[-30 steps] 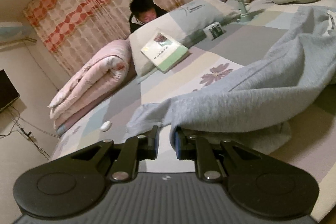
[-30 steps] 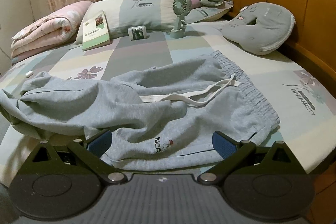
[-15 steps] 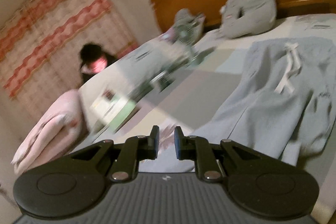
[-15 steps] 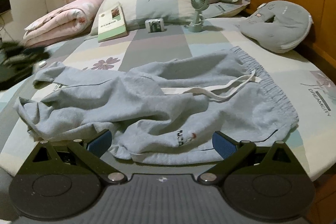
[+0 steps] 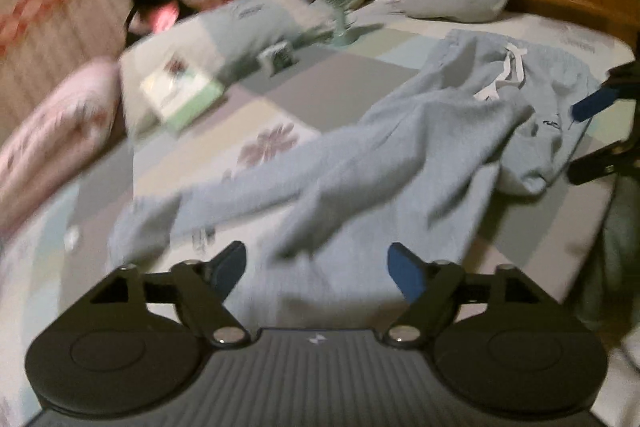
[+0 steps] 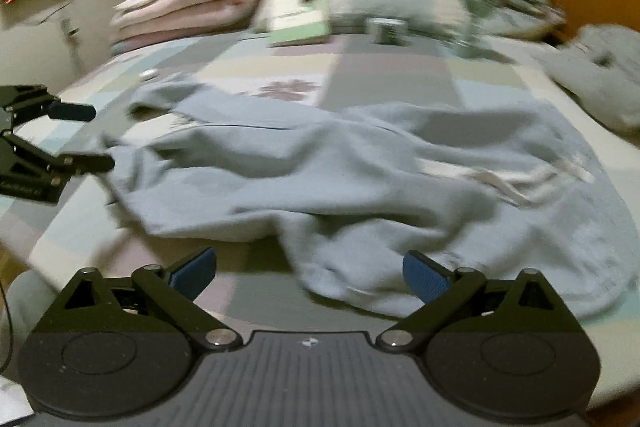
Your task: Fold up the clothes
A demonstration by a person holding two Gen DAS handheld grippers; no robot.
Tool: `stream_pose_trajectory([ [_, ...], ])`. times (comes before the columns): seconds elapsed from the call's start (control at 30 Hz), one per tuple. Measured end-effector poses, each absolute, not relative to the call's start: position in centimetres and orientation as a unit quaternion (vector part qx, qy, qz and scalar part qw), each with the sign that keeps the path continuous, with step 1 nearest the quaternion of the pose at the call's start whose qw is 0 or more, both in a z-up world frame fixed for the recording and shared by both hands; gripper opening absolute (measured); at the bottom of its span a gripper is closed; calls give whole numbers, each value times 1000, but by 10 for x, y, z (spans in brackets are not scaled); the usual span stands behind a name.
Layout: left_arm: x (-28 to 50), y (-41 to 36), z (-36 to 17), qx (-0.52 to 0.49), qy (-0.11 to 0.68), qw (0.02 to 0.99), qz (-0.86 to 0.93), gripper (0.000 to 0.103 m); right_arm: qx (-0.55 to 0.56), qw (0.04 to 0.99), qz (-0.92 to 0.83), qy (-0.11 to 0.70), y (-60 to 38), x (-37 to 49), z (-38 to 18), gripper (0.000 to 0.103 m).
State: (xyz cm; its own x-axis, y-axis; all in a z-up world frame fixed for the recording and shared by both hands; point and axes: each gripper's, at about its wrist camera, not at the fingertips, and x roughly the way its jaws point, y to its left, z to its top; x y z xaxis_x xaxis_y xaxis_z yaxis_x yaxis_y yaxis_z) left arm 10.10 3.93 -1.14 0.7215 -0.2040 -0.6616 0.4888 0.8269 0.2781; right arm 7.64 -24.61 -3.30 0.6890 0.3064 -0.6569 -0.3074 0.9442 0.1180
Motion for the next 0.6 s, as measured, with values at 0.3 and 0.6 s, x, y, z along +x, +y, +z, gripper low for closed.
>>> stream_pose_trajectory([
  [0.3,85,116,-38,138,372,906,-146,80,-112,898,263,334,-121,94,-15,75],
  [0.6,79,171,-47,104,374,912,-129,81,-200,873,305,323,-12,130,-7,75],
])
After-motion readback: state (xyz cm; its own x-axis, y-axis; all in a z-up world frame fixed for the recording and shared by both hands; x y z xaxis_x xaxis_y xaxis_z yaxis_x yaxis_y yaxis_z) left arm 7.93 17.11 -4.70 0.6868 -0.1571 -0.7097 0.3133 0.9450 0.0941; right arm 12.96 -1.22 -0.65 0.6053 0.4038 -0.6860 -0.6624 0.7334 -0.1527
